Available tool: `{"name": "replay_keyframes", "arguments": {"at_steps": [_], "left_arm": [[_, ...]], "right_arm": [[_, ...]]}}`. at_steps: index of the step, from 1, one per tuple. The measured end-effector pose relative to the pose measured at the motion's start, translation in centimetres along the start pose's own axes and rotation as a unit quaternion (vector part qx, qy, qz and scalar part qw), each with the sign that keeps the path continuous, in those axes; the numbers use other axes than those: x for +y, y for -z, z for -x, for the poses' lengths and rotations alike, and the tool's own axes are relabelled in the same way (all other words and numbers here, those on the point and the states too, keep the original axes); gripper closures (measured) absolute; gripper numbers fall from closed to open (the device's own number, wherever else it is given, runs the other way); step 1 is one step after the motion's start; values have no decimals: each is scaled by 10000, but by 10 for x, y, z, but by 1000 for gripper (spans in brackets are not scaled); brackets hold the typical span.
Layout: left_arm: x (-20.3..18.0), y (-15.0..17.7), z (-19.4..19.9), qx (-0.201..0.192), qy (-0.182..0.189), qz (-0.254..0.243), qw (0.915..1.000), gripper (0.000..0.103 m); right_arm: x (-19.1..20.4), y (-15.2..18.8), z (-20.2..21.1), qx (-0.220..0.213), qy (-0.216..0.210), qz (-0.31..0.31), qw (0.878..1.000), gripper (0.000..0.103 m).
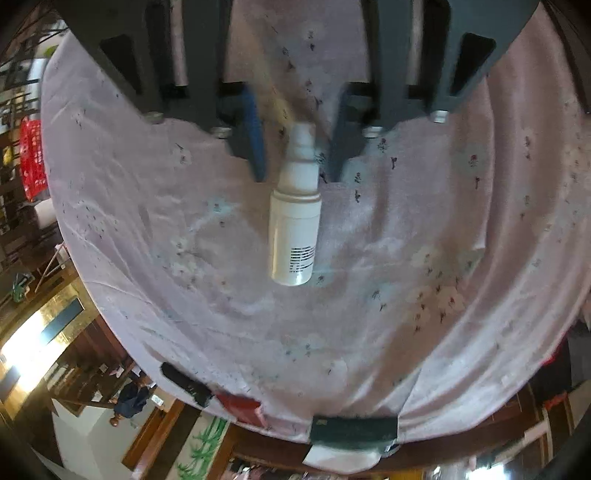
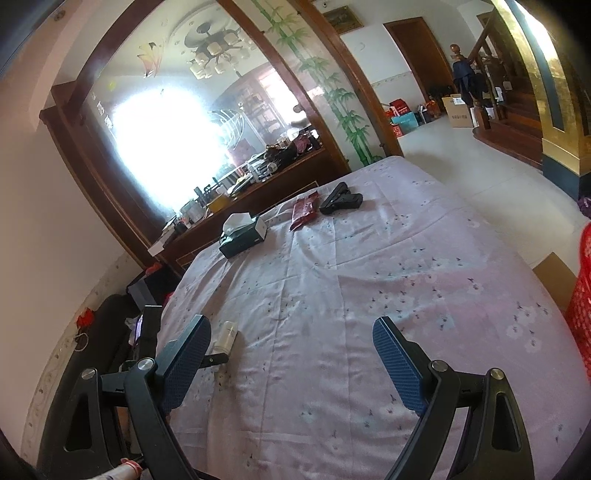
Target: Collect trash
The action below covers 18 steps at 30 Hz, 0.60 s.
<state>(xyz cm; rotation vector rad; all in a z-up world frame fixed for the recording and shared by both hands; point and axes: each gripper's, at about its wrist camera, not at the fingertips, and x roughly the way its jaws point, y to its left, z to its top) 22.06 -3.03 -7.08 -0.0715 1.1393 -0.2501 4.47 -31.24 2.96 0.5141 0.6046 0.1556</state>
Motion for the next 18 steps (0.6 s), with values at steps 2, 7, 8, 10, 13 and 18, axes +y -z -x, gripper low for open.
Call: {"name": "replay_keyframes", "arguments": {"at_steps": [2,7,8,10,13,18], "left_arm": [[-12,9,13,-249,-18,-111,9996,56],[-63,45,58,-1017,23,-258,9945,36],[-73,52,66,-1137,96,-268,9931,32],[-97,65,84,-1344,283,-338,9899,28],[-135,85,109,-1652,543,-539,9833,24],[-200,114,146,-2010,938,-1061,9693,17]], "right_arm": [[-5,3,8,-37,54,-52,10000,11],[-17,13,36,-152,276,-153,9994,11],[-20,16,46,-199,368,-161,9990,11],[-24,19,64,-308,529,-132,9980,11],[-30,25,98,-510,872,-105,9948,11],[-46,35,163,-864,1401,-164,9862,11]]}}
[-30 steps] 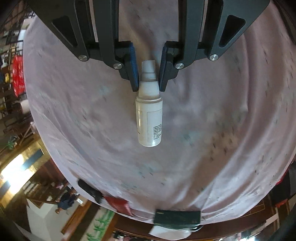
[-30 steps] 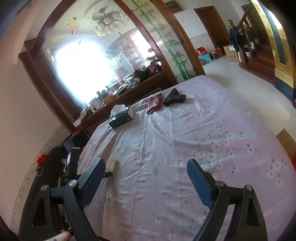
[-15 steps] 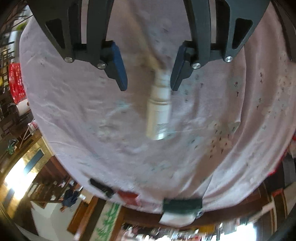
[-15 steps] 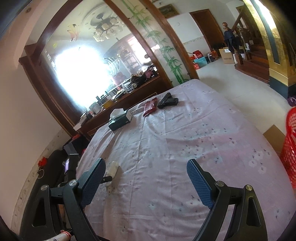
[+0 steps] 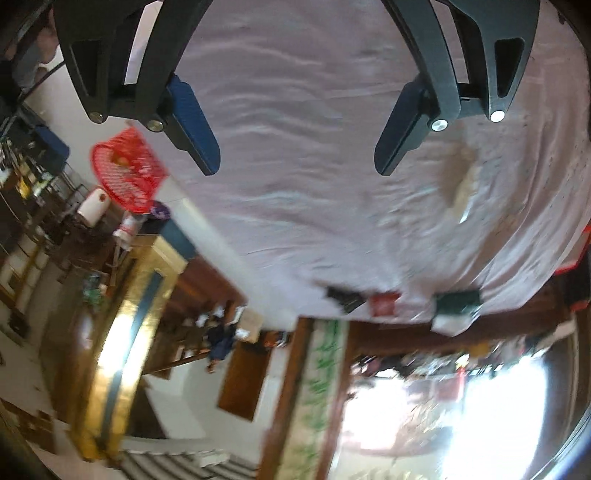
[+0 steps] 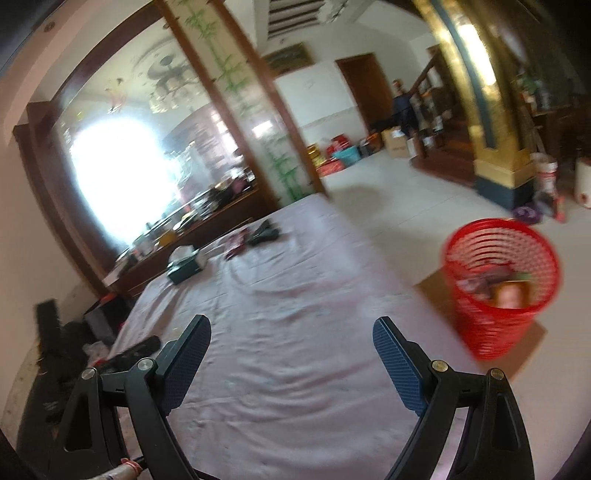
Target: Collect trash
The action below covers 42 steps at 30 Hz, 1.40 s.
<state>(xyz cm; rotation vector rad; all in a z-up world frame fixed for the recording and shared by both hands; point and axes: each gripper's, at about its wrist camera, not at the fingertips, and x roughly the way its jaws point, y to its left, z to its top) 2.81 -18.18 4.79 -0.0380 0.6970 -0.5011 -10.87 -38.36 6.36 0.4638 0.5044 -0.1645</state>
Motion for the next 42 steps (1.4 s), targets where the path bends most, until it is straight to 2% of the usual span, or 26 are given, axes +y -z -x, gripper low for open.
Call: {"name": "replay_keyframes", "arguments": {"at_steps": [7,11,15,26,33,42], "left_arm": [[-83,5,28,-210,677,-558,9959,14],[-114,9,41,-299,883,-817,9923,13],[-135,14,52,-414,919,-1034,9895,10],[-160,13,44,-375,941,-1257,9869,10],[-166,18,38,-224,939,-1317,9866,10],[-170,21,45,-216,961,-1389,9854,10]], "right_arm": [[-31,-3,70,-494,621,-77,9968,11],[-37,-3,99,-707,887,-63,9935,11],[-43,-2,125,-899,1196,-10,9887,11],[-69,-10,152,-1098,1580,-156,9812,11],[-77,-12,152,-1108,1707,-176,9789,11],[-74,-11,150,-1064,1780,-172,9781,11]]}}
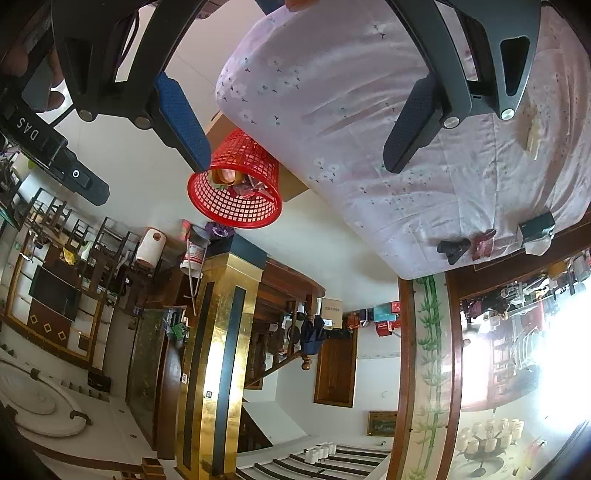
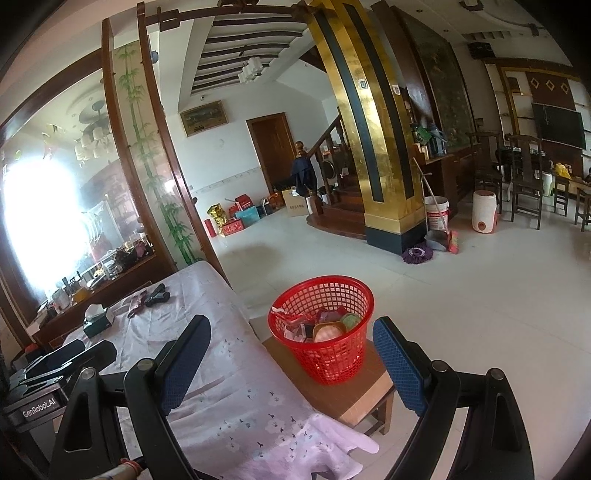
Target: Collect trash
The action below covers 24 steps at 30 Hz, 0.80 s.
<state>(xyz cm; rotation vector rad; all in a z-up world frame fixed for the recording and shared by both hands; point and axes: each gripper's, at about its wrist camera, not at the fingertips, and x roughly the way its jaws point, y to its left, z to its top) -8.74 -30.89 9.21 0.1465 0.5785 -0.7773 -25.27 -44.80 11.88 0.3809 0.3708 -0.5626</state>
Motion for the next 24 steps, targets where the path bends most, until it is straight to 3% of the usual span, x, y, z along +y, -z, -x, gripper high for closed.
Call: {"name": "replay_keyframes", "arguments": {"at_steps": [24], "left_arm": [[-2,2,5,20,39,-12,10000,9]], "right_arm": [[5,2,2,-11,32,29,10000,11]]}}
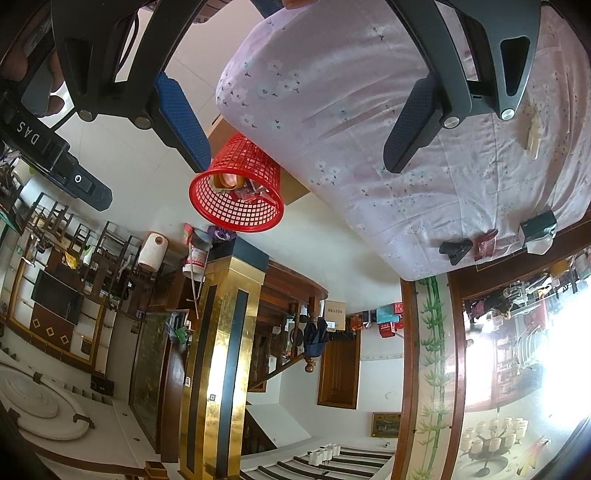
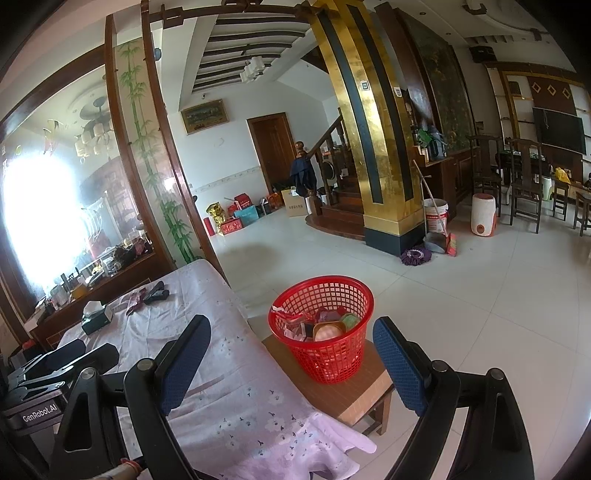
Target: Collect trash
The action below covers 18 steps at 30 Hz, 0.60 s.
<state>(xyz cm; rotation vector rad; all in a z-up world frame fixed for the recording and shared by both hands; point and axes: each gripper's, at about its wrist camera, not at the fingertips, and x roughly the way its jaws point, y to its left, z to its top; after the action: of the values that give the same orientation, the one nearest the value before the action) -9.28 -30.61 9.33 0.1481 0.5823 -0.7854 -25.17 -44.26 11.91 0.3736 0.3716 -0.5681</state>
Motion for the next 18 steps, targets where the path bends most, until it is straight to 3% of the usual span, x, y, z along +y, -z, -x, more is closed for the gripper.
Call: {"name": "replay_keyframes", "arguments": {"at_steps": [18], "left_arm": [[0,2,0,47,34,-25,10000,9]], "right_arm": [[-1,1,1,17,22,11,10000,11]]}}
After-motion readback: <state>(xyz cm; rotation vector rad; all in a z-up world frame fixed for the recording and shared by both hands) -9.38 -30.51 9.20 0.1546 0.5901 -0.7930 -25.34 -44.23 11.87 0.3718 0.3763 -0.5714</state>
